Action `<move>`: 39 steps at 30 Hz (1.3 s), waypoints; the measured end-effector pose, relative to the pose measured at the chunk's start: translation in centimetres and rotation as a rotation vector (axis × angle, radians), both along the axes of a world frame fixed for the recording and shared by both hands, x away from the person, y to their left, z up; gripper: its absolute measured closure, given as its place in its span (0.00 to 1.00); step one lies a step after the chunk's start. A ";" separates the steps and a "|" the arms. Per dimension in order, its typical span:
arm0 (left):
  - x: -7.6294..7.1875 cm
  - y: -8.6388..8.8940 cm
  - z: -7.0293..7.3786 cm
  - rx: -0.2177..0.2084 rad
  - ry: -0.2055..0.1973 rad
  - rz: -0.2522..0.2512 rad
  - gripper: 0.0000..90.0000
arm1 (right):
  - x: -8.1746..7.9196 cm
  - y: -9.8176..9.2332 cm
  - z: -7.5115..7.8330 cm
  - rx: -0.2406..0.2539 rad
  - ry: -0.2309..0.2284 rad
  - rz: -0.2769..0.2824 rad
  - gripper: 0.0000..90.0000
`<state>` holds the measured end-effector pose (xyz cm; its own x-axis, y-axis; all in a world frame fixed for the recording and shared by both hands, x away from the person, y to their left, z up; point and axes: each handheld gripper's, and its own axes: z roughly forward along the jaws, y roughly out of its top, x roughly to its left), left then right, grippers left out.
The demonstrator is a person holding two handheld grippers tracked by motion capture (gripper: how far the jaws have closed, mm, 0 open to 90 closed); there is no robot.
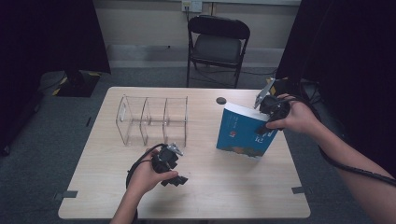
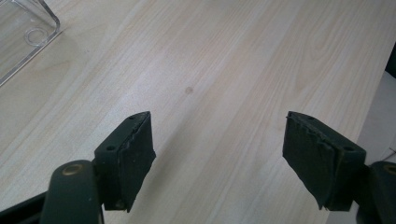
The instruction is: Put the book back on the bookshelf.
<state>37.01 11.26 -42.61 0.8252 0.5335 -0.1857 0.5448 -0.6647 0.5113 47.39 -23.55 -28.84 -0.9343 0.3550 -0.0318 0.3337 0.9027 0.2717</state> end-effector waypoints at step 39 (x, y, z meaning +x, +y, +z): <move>-0.3 1.1 0.5 -0.031 -0.013 0.020 0.25 | -6.5 6.6 0.3 0.112 0.054 0.246 0.68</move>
